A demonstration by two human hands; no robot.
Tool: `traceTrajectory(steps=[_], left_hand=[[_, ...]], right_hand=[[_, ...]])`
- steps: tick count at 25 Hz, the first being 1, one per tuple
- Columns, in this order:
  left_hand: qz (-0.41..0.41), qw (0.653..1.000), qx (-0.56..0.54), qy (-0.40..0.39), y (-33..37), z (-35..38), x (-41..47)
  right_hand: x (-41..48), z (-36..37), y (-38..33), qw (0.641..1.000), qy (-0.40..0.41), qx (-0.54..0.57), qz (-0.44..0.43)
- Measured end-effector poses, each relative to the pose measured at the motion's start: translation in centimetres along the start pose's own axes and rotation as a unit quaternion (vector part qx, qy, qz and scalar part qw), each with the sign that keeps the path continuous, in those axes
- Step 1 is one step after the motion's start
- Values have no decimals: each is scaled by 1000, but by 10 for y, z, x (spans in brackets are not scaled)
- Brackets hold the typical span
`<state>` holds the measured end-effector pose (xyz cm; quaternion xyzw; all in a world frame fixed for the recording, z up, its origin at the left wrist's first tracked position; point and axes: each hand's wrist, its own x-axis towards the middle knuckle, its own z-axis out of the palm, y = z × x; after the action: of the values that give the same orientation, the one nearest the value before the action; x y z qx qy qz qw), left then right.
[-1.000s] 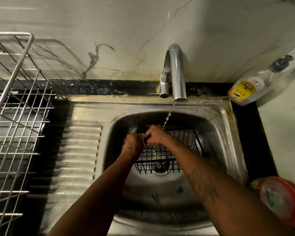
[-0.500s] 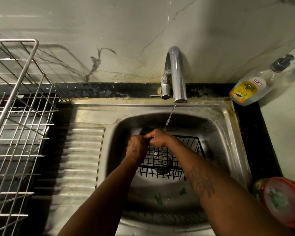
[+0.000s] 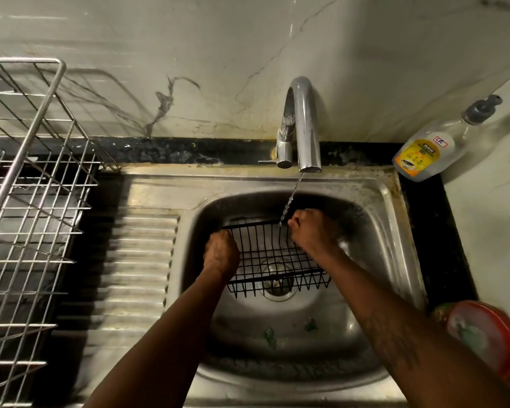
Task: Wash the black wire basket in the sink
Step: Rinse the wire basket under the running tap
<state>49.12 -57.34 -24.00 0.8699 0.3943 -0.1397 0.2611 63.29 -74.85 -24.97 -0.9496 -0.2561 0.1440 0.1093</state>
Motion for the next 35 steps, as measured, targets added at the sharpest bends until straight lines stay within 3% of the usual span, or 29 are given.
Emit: traceTrajectory(steps=[2,6,10,14,16,18,20,23,25,30,35], left_hand=[[2,1000,2,10,-4,-2,0],[-4,1000,22,-21,-9,-4,-5],[-7,979,200,-31,-2,-15,-12],[105,974,201,-10,31,-7,-10],[177,974,114,-80,43,-6,-5],[211,964,118,-113,45,-7,3],[174,969,114,-131,40,-7,6],[175,962,98,-183,39,-1,-5],[177,964,62,-190,40,-2,-15],[169,979,68,-92,40,7,-8],[137,961,9,-242,39,1,5]], right_hand=[[-2,-2,7,996,58,-73,-13],[-13,3,5,994,10,-49,99],[-3,0,8,987,-50,78,134],[13,-9,-13,960,-113,185,176],[19,-2,-21,966,-141,175,130],[21,-1,-27,974,-144,156,81],[21,-6,-24,978,-170,121,22],[13,-7,-12,989,-136,22,-44],[4,2,-7,986,-158,8,-44],[15,7,-14,984,-173,15,-45],[21,15,-17,965,-244,-34,-93]])
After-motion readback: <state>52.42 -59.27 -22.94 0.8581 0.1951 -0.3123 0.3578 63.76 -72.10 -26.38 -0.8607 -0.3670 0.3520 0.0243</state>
